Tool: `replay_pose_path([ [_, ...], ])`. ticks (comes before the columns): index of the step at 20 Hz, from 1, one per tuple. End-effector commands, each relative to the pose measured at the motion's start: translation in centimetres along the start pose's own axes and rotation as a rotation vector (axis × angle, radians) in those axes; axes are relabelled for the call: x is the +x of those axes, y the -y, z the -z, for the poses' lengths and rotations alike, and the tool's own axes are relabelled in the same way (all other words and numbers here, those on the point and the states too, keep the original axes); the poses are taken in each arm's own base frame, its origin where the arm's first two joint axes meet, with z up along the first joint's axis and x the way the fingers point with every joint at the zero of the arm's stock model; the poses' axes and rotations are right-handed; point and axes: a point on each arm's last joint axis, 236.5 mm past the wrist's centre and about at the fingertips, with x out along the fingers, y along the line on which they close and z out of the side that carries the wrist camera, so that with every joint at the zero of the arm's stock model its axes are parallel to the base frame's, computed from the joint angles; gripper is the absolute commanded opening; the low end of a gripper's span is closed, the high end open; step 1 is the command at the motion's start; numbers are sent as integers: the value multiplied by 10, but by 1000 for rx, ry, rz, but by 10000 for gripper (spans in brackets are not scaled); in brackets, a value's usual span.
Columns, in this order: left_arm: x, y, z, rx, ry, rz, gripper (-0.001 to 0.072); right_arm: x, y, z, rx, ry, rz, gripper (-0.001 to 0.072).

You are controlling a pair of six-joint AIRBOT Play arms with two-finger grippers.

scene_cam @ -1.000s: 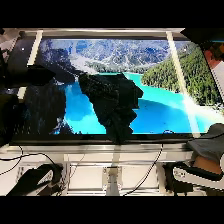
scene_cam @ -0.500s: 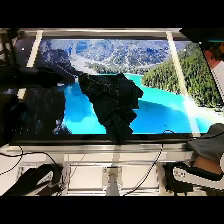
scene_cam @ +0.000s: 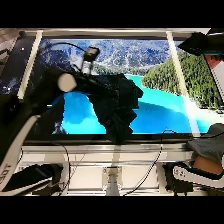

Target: Fold the clothes and pants, and hang the long-sleeved shirts on hangers.

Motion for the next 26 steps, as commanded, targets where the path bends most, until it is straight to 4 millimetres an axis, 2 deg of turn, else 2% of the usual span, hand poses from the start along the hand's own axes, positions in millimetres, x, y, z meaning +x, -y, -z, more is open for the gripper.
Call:
replay_pose_path([
  [1,54,36,-3,33,33,34,281,-9,42,1,92,10,122,31],
  [2,64,41,-4,42,45,41,430,-9,45,-1,106,19,136,97],
  [3,73,45,-5,53,56,43,513,-9,46,-4,109,31,139,240],
  [4,81,49,-6,56,67,48,525,-8,47,-6,110,38,140,401],
  [5,88,51,-6,59,72,50,525,-6,49,-6,112,39,140,496],
  [6,95,51,-4,60,69,50,525,-3,51,-5,118,32,139,522],
  [8,107,44,2,41,48,25,520,3,51,-4,130,23,123,525],
  [10,118,23,9,34,26,-59,520,8,49,-3,144,16,102,524],
  [15,132,-7,19,60,-7,-175,519,12,46,-5,157,19,76,524],
  [20,154,-16,36,56,-55,-197,518,12,46,-6,157,24,77,524],
  [22,159,-18,38,60,-56,-200,470,12,46,-6,157,23,77,524],
  [23,159,-19,34,75,-44,-207,402,12,46,-6,157,24,77,523],
  [24,157,-22,31,94,-35,-219,213,12,46,-6,157,24,77,522],
  [25,153,-23,28,105,-26,-226,19,12,46,-6,157,23,77,491],
  [26,147,-22,23,109,-13,-228,24,12,46,-5,156,22,77,396],
])
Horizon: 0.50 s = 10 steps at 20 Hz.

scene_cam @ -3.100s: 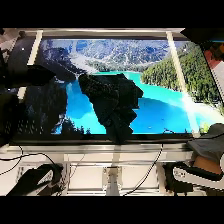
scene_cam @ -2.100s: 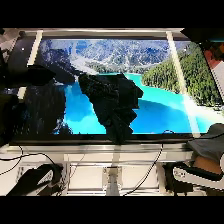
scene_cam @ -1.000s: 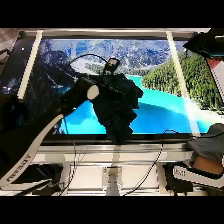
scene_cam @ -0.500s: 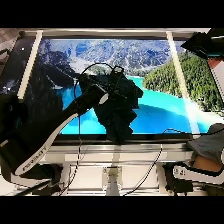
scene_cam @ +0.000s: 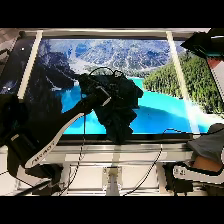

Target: Fold the clothes and pants, and hang the long-sleeved shirts on hangers.

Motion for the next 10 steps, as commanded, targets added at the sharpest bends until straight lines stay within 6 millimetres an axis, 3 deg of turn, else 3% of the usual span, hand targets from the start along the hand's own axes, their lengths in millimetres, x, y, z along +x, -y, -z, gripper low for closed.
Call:
replay_pose_path([
  [1,-14,-9,-12,31,34,-34,23,1,1,0,-3,-2,1,244],
  [2,-27,-19,-14,50,32,-71,22,2,2,1,-1,-8,1,98],
  [3,-43,-35,-15,65,23,-130,21,5,4,4,3,-21,1,16],
  [7,-140,-121,-3,123,-71,-473,22,33,9,28,49,-145,-59,14],
  [10,-192,-152,11,53,-115,-568,21,62,-1,41,99,-218,-195,13],
])
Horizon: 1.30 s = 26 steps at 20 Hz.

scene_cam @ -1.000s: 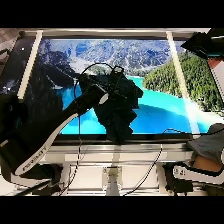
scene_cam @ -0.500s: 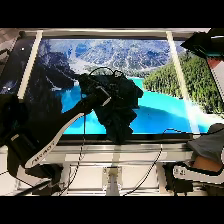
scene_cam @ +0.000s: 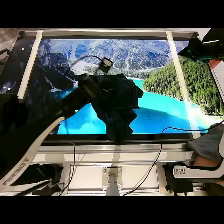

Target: Fold the clothes and pants, and hang the long-sleeved shirts on hangers.

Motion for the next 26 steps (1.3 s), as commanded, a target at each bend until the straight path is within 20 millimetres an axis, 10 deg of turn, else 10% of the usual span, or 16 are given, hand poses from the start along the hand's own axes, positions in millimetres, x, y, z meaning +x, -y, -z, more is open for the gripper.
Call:
replay_pose_path([
  [1,-42,-69,33,-45,-109,-176,21,31,-8,15,42,-100,-146,13],
  [13,-25,-117,152,-272,-479,-379,31,59,13,18,94,-133,-155,15],
  [14,-25,-122,164,-343,-506,-418,123,59,13,18,95,-130,-155,15],
  [16,-23,-131,180,-477,-529,-478,541,60,14,14,96,-115,-152,15],
  [19,-21,-145,187,-536,-544,-508,627,60,14,13,97,-108,-152,15],
  [22,-19,-156,193,-562,-560,-521,609,60,14,12,97,-105,-150,17],
  [23,-18,-159,195,-548,-567,-515,493,60,15,10,97,-95,-148,17],
  [24,-17,-162,195,-518,-573,-504,169,61,16,5,99,-78,-144,17],
  [26,-9,-164,187,-470,-539,-470,25,60,16,1,102,-62,-142,15],
])
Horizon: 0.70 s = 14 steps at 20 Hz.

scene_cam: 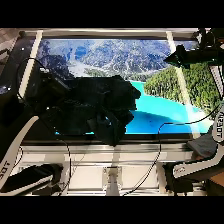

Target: Fold the clothes and pants, and hang the long-sleeved shirts on hangers.

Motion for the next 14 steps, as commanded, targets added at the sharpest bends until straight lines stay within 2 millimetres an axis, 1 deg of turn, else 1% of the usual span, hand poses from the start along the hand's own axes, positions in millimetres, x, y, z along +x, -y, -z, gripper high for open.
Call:
replay_pose_path([
  [1,4,9,-19,46,68,58,24,0,1,-6,0,23,3,13],
  [2,0,21,-31,43,121,113,23,2,1,-2,3,5,-3,12],
  [3,-8,36,-43,39,182,190,23,6,-1,4,2,-22,-36,11],
  [4,-20,51,-52,53,237,280,22,11,-11,14,4,-58,-112,10],
  [5,-36,62,-61,53,297,370,22,18,-21,25,14,-91,-203,10],
  [6,-53,67,-70,61,362,443,22,25,-22,34,32,-109,-255,11],
  [8,-94,66,-83,80,501,569,21,44,1,67,100,-185,-259,11],
  [9,-111,62,-83,84,548,622,22,53,14,90,142,-241,-253,11],
  [11,-147,57,-75,88,621,743,22,68,33,143,218,-355,-267,12],
  [12,-166,55,-70,90,656,812,22,73,41,163,244,-392,-269,13],
  [14,-202,53,-61,132,740,925,21,89,62,184,316,-392,-211,16],
])
